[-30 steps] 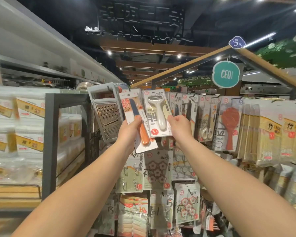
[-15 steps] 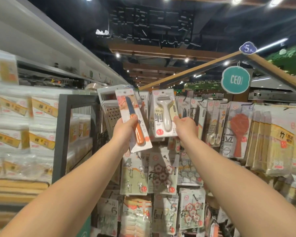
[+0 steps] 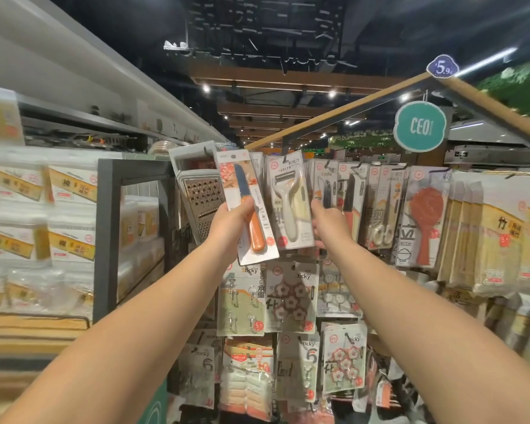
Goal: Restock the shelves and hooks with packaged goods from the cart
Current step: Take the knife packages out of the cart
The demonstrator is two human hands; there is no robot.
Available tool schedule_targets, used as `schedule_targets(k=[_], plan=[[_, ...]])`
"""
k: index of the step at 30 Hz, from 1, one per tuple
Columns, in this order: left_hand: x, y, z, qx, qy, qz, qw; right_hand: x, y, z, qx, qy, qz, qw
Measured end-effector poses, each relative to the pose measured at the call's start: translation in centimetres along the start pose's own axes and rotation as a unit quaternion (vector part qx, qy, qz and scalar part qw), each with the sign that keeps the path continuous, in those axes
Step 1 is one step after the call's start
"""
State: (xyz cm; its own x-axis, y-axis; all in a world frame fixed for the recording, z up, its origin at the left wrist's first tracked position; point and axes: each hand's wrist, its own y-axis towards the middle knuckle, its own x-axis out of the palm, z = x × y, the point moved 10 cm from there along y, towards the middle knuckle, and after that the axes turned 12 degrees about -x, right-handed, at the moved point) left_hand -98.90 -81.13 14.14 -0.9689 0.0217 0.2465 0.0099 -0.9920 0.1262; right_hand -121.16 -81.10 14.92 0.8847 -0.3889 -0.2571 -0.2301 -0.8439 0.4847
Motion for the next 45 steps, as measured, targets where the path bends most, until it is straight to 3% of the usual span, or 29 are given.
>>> schedule_targets(k=[2, 4, 7, 16, 21, 27, 32, 41, 45], plan=[[0.8, -0.1, -0.2, -0.007, -0.005, -0.004, 1.000, 0.7, -1.3, 0.0, -0.015, 0.037, -0.058, 0.998], [1.6, 0.0, -0.5, -0.011, -0.005, -0.003, 1.000, 2.3, -3.2, 0.1, -0.021, 0.089, -0.172, 0.981], [3.8, -0.2, -1.0, 0.001, 0.011, -0.014, 1.000, 3.0, -5.1, 0.5, -0.030, 0.052, -0.265, 0.962], [10.5, -0.1, -1.6, 0.001, 0.055, -0.011, 0.998, -1.6, -4.7, 1.6, -0.022, 0.092, -0.175, 0.980], [11.9, 0.1, -2.2, -0.024, 0.035, -0.025, 0.999, -4.2, -4.4, 2.7, -0.014, 0.140, -0.075, 0.987], [10.1, 0.6, -2.3, 0.000, 0.099, 0.023, 0.995, -5.9, -4.2, 4.2, 0.018, 0.180, 0.010, 0.983], [6.9, 1.4, -1.9, -0.002, 0.129, 0.069, 0.989, -5.7, -4.0, 4.8, 0.019, 0.172, 0.004, 0.985], [6.2, 0.6, -1.8, 0.000, 0.127, 0.053, 0.990, -6.3, -3.4, 4.7, 0.014, 0.170, 0.047, 0.984], [6.1, 0.4, -1.6, -0.002, 0.140, 0.057, 0.988, -9.7, -3.0, 5.3, 0.021, 0.201, 0.138, 0.970]])
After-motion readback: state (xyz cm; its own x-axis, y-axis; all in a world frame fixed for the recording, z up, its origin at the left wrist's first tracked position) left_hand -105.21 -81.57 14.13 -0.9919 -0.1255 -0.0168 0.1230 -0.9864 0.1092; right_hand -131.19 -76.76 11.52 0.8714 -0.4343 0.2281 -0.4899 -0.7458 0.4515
